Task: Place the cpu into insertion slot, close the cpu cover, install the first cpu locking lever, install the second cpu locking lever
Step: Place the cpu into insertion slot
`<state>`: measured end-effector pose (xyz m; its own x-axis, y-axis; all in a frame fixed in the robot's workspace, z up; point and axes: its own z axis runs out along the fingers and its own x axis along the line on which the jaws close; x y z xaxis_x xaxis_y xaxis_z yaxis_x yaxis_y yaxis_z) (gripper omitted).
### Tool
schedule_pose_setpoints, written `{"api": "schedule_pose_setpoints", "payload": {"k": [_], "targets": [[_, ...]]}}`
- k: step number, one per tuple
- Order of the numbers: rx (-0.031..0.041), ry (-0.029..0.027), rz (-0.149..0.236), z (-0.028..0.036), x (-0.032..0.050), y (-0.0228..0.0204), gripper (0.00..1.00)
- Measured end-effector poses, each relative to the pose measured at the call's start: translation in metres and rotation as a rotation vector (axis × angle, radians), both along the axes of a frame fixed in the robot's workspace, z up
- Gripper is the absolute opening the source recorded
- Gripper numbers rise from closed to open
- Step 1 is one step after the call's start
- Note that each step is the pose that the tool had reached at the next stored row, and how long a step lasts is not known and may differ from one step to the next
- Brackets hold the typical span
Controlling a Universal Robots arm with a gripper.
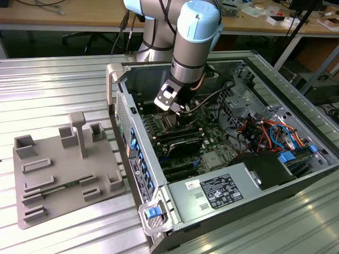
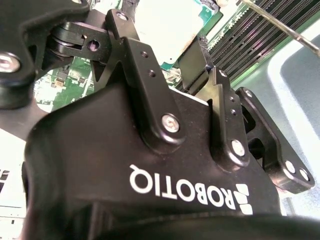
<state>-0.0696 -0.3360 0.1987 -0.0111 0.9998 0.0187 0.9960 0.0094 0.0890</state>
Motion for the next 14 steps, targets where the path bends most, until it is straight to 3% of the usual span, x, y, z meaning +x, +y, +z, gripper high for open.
{"api": "schedule_pose_setpoints", "payload": {"k": [6, 8, 14], "targets": [[-0.0001, 0.0001, 0.0, 0.0001, -0.0004, 0.0, 0.55], [0.0, 0.0001, 0.0, 0.0, -0.0004, 0.0, 0.62], [-0.0009, 0.0001, 0.0, 0.0001, -0.0004, -0.0019, 0.62]]}}
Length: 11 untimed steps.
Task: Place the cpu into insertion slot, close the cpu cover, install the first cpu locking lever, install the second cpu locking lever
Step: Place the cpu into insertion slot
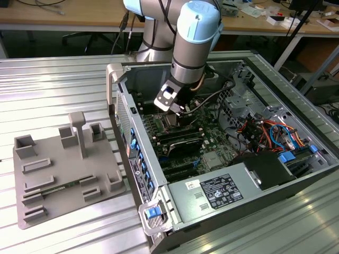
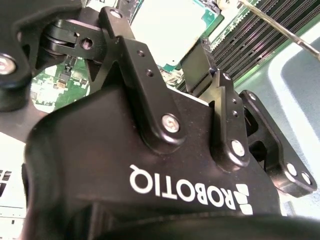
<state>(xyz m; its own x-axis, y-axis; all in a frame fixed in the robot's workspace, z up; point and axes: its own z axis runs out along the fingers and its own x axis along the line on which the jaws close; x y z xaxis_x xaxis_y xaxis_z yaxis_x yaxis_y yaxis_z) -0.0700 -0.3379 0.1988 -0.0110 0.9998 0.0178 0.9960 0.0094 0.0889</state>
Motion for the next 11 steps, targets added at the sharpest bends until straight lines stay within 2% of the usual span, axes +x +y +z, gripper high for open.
{"api": "schedule_pose_setpoints", "payload": {"k": [2, 7, 10, 11], "targets": [[-0.0004, 0.0001, 0.0, 0.0006, 0.0, 0.0, 0.62], [-0.0001, -0.0001, 0.0, 0.0098, 0.0001, 0.0005, 0.62], [-0.0007, -0.0001, 0.0, 0.0152, 0.0001, 0.003, 0.62], [-0.0008, -0.0001, 0.0, 0.0172, 0.0001, 0.0051, 0.62]]}}
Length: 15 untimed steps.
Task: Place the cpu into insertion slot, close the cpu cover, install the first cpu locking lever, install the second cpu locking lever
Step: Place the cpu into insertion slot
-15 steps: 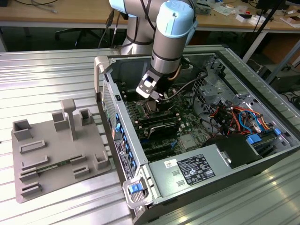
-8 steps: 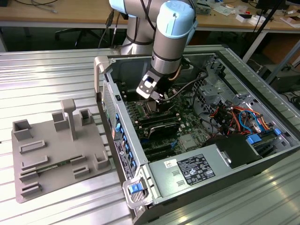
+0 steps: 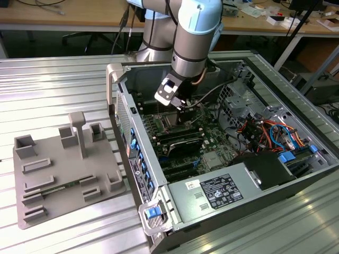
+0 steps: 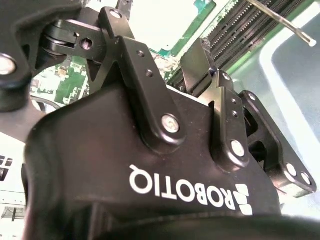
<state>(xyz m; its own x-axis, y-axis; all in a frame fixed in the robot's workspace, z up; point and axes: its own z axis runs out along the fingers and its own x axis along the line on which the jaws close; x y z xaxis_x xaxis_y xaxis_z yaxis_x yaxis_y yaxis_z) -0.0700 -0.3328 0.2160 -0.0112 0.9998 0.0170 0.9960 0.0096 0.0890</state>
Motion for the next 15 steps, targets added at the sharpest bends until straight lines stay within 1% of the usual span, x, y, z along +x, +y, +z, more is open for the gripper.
{"api": "schedule_pose_setpoints", "payload": {"k": [2, 3, 4, 7, 9, 10, 11, 13, 15], "targets": [[-0.0003, 0.0002, 0.0, 0.0013, 0.0, 0.0006, 0.6], [-0.0001, 0.0, 0.0, 0.0021, 0.0, 0.0009, 0.54], [0.0002, -0.0001, 0.0, 0.0022, 0.0, 0.0009, 0.42], [-0.0001, 0.0005, 0.0, 0.0017, 0.0, 0.001, 0.23], [-0.0001, 0.0022, 0.0, -0.0006, -0.0001, 0.001, 0.11], [-0.0001, 0.0028, 0.0, -0.0014, -0.0001, 0.001, 0.11], [-0.0002, 0.0051, 0.0, -0.0029, 0.0, 0.0003, 0.11], [0.0, 0.007, 0.0, -0.0054, 0.0, -0.0005, 0.11], [-0.0001, 0.0074, 0.0, -0.0062, 0.0, -0.0008, 0.11]]}}
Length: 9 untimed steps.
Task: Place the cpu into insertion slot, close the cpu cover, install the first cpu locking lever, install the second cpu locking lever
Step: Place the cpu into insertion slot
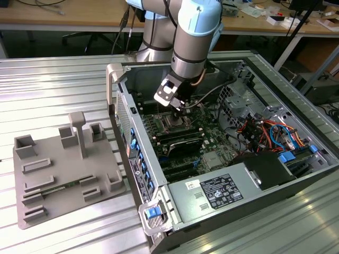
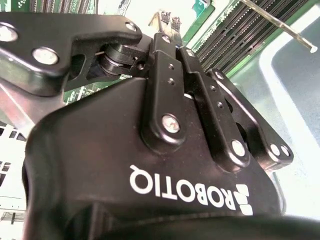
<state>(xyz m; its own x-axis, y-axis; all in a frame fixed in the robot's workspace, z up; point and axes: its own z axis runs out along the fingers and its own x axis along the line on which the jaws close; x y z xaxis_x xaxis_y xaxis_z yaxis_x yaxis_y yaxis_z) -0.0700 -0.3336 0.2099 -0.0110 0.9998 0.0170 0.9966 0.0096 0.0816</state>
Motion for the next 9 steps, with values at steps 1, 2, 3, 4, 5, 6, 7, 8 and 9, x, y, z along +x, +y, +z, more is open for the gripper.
{"api": "schedule_pose_setpoints", "payload": {"k": [1, 2, 3, 4, 5, 6, 7, 8, 9], "targets": [[0.0002, 0.0002, 0.0, -0.0008, 0.0, -0.0004, 0.11], [0.0003, 0.0003, 0.0, -0.0014, 0.0, -0.0005, 0.11], [0.0004, 0.0006, 0.0, -0.002, 0.0001, -0.0005, 0.11], [0.0001, 0.001, 0.0, -0.0027, 0.0, -0.0007, 0.11], [0.0002, 0.0011, 0.0, -0.003, 0.0001, -0.0009, 0.11], [0.0002, 0.001, 0.0, -0.0028, 0.0, -0.001, 0.11], [0.0003, 0.0009, 0.0, -0.001, 0.0001, -0.001, 0.11], [0.0003, 0.001, 0.0, 0.001, 0.0001, -0.001, 0.11], [0.0003, 0.001, 0.0, 0.0032, 0.0, -0.001, 0.11]]}}
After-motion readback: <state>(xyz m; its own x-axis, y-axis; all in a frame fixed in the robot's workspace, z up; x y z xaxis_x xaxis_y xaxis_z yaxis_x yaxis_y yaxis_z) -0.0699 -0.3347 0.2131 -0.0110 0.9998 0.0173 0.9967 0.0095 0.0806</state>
